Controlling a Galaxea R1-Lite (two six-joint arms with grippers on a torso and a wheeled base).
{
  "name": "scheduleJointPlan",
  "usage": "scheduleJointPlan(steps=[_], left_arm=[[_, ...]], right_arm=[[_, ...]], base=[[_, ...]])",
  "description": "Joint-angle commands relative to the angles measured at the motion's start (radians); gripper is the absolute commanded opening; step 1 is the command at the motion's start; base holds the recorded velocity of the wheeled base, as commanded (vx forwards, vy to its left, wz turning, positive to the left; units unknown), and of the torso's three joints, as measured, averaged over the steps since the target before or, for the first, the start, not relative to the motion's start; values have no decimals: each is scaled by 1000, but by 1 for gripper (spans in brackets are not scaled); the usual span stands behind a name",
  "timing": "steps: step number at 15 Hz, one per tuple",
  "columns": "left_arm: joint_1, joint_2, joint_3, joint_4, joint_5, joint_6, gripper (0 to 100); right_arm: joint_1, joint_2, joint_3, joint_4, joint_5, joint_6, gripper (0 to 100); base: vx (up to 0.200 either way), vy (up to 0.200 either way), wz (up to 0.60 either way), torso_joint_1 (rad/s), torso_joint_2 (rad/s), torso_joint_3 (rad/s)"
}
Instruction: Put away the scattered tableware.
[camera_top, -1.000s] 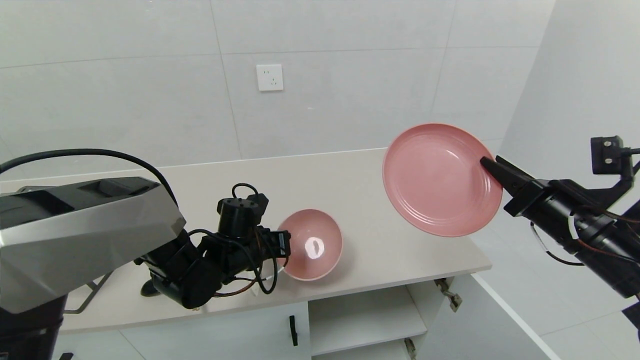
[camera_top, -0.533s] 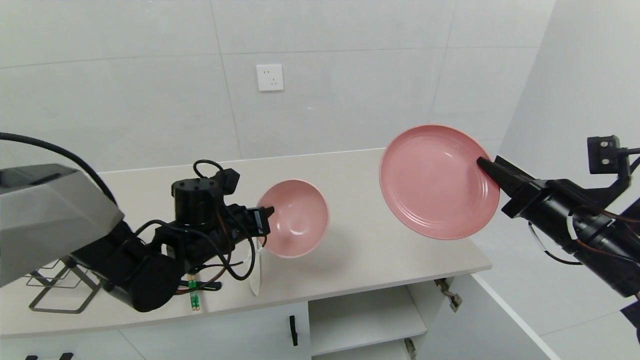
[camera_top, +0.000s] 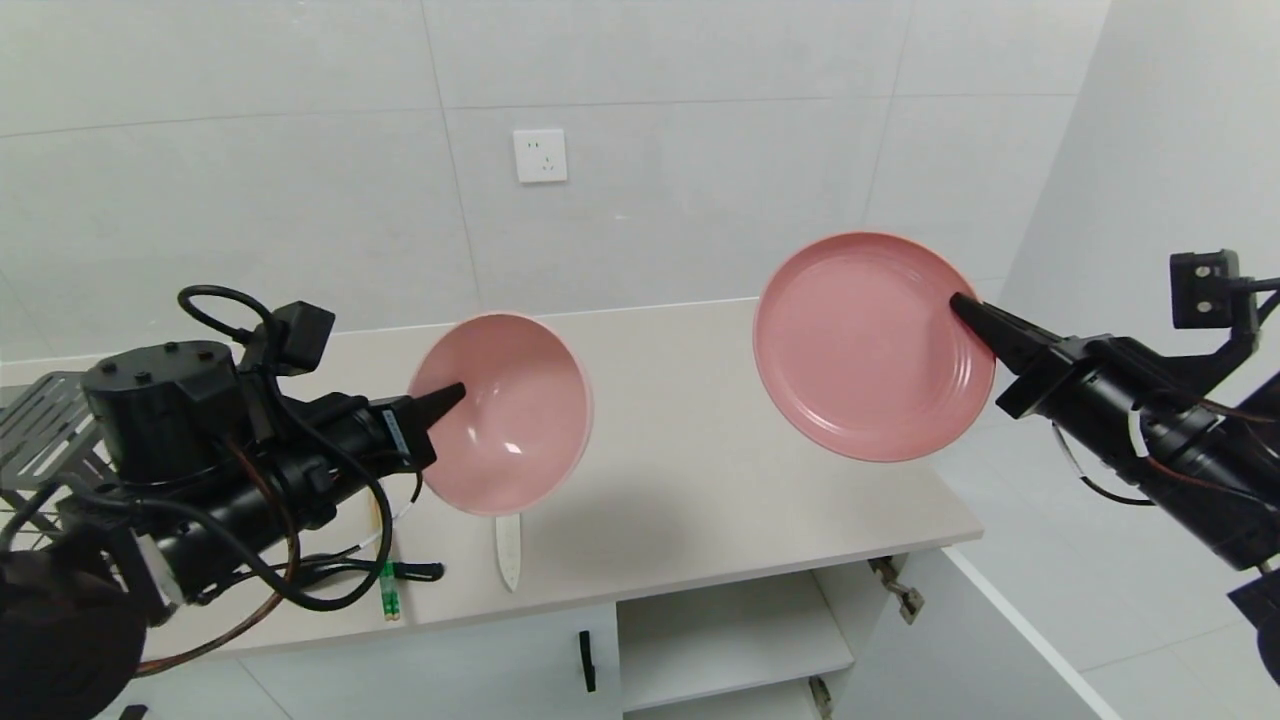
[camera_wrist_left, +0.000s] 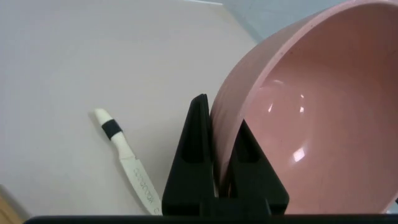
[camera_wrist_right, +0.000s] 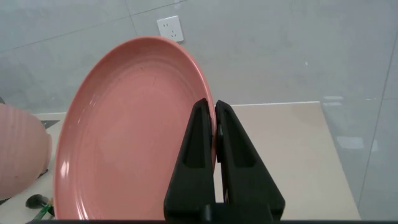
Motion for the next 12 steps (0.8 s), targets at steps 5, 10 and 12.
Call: scheduleJointPlan(steps=[5,10,12], left_arm=[[43,-57,85,-170,8,-145,0],[22,-179,245,-288,-45,-294,0],[34,-226,309,-342,-56,-282,0]], right_arm=[[3,-1,9,-1,-1,30,0],[52,-18,52,-1,0,28,0],[74,-39,55,-1,0,28,0]], base=[[0,0,0,0,0,0],[0,0,0,0,0,0],[0,0,0,0,0,0]])
